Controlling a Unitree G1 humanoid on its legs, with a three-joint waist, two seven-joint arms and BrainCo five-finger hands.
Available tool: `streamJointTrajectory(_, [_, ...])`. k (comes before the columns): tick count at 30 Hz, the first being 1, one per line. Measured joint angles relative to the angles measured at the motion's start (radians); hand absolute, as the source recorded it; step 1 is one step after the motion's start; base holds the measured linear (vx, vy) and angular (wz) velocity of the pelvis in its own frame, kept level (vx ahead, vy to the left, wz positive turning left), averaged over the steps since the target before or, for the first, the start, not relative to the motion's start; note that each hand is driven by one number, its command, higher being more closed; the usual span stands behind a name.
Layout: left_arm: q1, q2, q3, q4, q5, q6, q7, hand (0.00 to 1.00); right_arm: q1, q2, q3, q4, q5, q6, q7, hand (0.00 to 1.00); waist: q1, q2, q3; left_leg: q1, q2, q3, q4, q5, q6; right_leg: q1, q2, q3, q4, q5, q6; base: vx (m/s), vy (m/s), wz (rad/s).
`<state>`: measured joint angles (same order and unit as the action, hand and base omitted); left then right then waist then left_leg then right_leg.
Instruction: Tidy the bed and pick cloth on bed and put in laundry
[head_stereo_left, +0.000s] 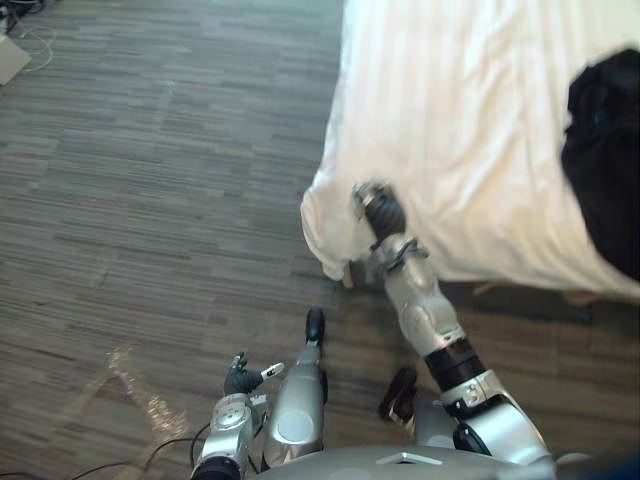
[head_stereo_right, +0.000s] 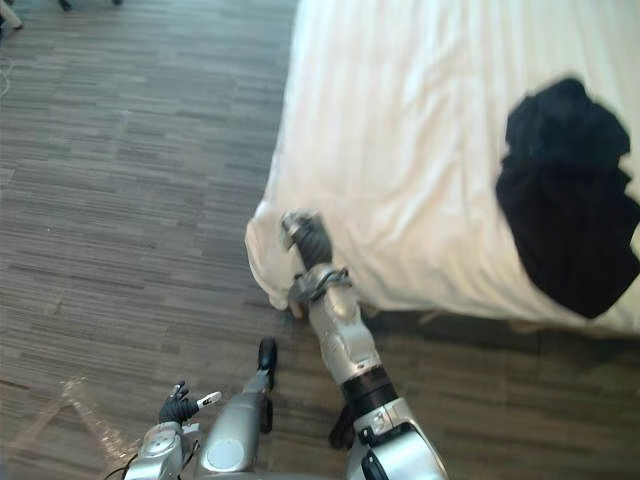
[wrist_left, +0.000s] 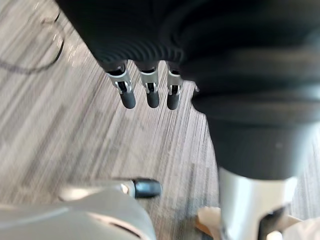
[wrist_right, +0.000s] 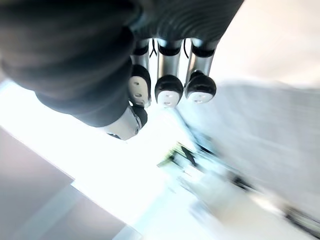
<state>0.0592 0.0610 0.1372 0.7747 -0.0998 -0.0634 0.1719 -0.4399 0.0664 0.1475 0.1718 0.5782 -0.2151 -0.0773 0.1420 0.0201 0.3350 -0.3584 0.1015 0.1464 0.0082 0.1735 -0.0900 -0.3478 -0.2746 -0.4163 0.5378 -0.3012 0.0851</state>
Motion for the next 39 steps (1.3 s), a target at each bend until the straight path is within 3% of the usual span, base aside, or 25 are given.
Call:
streamJointTrajectory(2, [0.001,-0.008,-0.003,-0.044,-0.019,-0.018,-0.001,0.00,-0.001,-0.012,-0.076,-0.019,0.036,-0.036,-0.051,1.00,-0.016,0.005,0.022,-0.064,0.000,0.000,0.011,0.010,0.001,-0.084,-0.009,0.003,0.056,-0.018,-0.012,-0.14,-0.074,0.00])
streamJointTrajectory(5, [-0.020,-0.021,-0.029,-0.085,-0.040,-0.030,-0.013,0.00,-0.004,-0.028,-0.121,-0.017,0.054,-0.054,-0.080,1.00,-0.023,0.014,0.050,-0.130,-0.001,0.014,0.022,0.020,0.004,-0.177,-0.020,0.025,0.104,-0.023,-0.020,-0.08,-0.045,-0.08])
streamJointTrajectory(7, [-0.038,-0.041,-0.059,-0.113,-0.048,-0.045,-0.021,0.00,-0.024,-0.059,-0.175,0.023,0.067,-0.070,-0.085,1.00,-0.029,0.030,0.062,-0.212,-0.005,0.021,0.038,0.030,0.013,-0.274,-0.038,0.037,0.142,-0.027,-0.025,-0.03,-0.025,0.06])
streamJointTrajectory(8, [-0.044,-0.057,-0.057,-0.129,-0.052,-0.053,-0.022,0.00,-0.029,-0.078,-0.190,0.022,0.065,-0.102,-0.080,1.00,-0.036,0.047,0.083,-0.245,-0.009,0.022,0.045,0.033,0.016,-0.308,-0.046,0.046,0.152,-0.026,-0.025,-0.01,-0.026,0.08])
streamJointTrajectory(12, [-0.044,-0.060,-0.030,-0.123,-0.077,-0.057,-0.027,0.00,-0.015,-0.077,-0.237,0.091,0.063,-0.134,-0.077,1.00,-0.044,0.047,0.094,-0.274,-0.013,0.044,0.075,0.021,0.024,-0.347,-0.053,0.073,0.164,-0.025,-0.024,0.00,-0.024,-0.09])
streamJointTrajectory(14, [-0.045,-0.072,0.004,-0.123,-0.077,-0.057,-0.043,0.00,-0.016,-0.085,-0.330,0.222,0.067,-0.116,-0.094,1.00,-0.045,0.047,0.094,-0.286,-0.011,0.052,0.097,0.005,0.027,-0.352,-0.053,0.080,0.160,-0.021,-0.023,0.00,-0.018,-0.11])
streamJointTrajectory(16, [-0.057,-0.098,0.046,-0.112,-0.077,-0.057,-0.043,0.00,0.018,-0.121,-0.472,0.434,0.107,-0.054,-0.136,1.00,-0.040,0.051,0.102,-0.289,-0.012,0.062,0.104,-0.006,0.032,-0.351,-0.052,0.089,0.146,-0.012,-0.018,0.02,-0.004,-0.09])
streamJointTrajectory(18, [-0.088,-0.107,0.094,-0.071,-0.078,-0.051,-0.042,0.00,0.100,-0.126,-0.542,0.479,0.120,-0.033,-0.144,1.00,-0.048,0.056,0.107,-0.288,-0.010,0.064,0.107,-0.009,0.035,-0.339,-0.046,0.088,0.125,0.001,-0.012,0.07,-0.003,-0.06])
streamJointTrajectory(21, [-0.126,-0.115,0.135,-0.036,-0.087,-0.046,-0.042,0.00,0.230,-0.109,-0.624,0.489,0.127,-0.009,-0.141,1.00,-0.086,0.040,0.117,-0.227,-0.003,0.069,0.122,-0.036,0.037,-0.253,-0.034,0.085,0.079,0.014,0.000,0.11,-0.019,-0.11])
streamJointTrajectory(22, [-0.132,-0.119,0.137,-0.036,-0.087,-0.043,-0.042,0.00,0.267,-0.105,-0.642,0.491,0.127,-0.008,-0.138,0.00,-0.095,0.037,0.119,-0.193,0.003,0.071,0.130,-0.051,0.035,-0.207,-0.024,0.084,0.055,0.022,0.002,0.16,-0.030,-0.28])
streamJointTrajectory(27, [-0.135,-0.115,0.159,-0.030,-0.159,-0.034,-0.040,0.00,0.435,-0.066,-0.708,0.482,0.147,-0.006,-0.123,0.00,-0.110,-0.011,0.069,-0.057,0.044,0.108,0.175,-0.132,0.023,-0.025,0.028,0.091,-0.059,0.038,0.010,0.11,-0.009,-0.33])
streamJointTrajectory(31, [-0.110,-0.095,0.145,-0.006,-0.195,-0.028,-0.033,0.00,0.527,0.007,-0.662,0.496,0.142,0.034,-0.117,0.00,-0.131,-0.059,0.004,0.064,0.094,0.162,0.244,-0.221,0.007,0.117,0.080,0.139,-0.143,0.052,0.018,0.13,-0.006,-0.48])
streamJointTrajectory(34, [-0.105,-0.096,0.124,-0.020,-0.196,-0.030,-0.020,0.00,0.536,0.013,-0.587,0.518,0.084,0.071,-0.107,0.00,-0.128,-0.066,-0.037,0.077,0.106,0.142,0.325,-0.265,0.009,0.131,0.100,0.199,-0.155,0.059,0.018,0.08,0.016,-0.72])
streamJointTrajectory(35, [-0.100,-0.098,0.107,-0.036,-0.210,-0.033,-0.013,0.00,0.534,0.010,-0.547,0.512,0.017,0.080,-0.103,0.00,-0.128,-0.071,-0.046,0.075,0.096,0.052,0.366,-0.276,0.013,0.138,0.103,0.235,-0.156,0.068,0.019,0.06,0.011,-0.79])
streamJointTrajectory(37, [-0.072,-0.108,0.108,-0.045,-0.241,-0.038,-0.011,0.00,0.535,0.006,-0.501,0.510,-0.064,0.088,-0.100,0.00,-0.124,-0.051,-0.102,0.079,0.093,-0.049,0.377,-0.312,-0.021,0.126,0.128,0.292,-0.179,0.092,0.026,0.09,0.060,-1.00])
streamJointTrajectory(39, [-0.053,-0.116,0.107,-0.042,-0.263,-0.037,-0.013,0.00,0.537,0.005,-0.484,0.510,-0.134,0.102,-0.090,0.00,-0.132,-0.039,-0.140,0.143,0.085,-0.037,0.325,-0.332,-0.033,0.148,0.131,0.330,-0.218,0.123,0.045,0.08,0.127,-0.67])
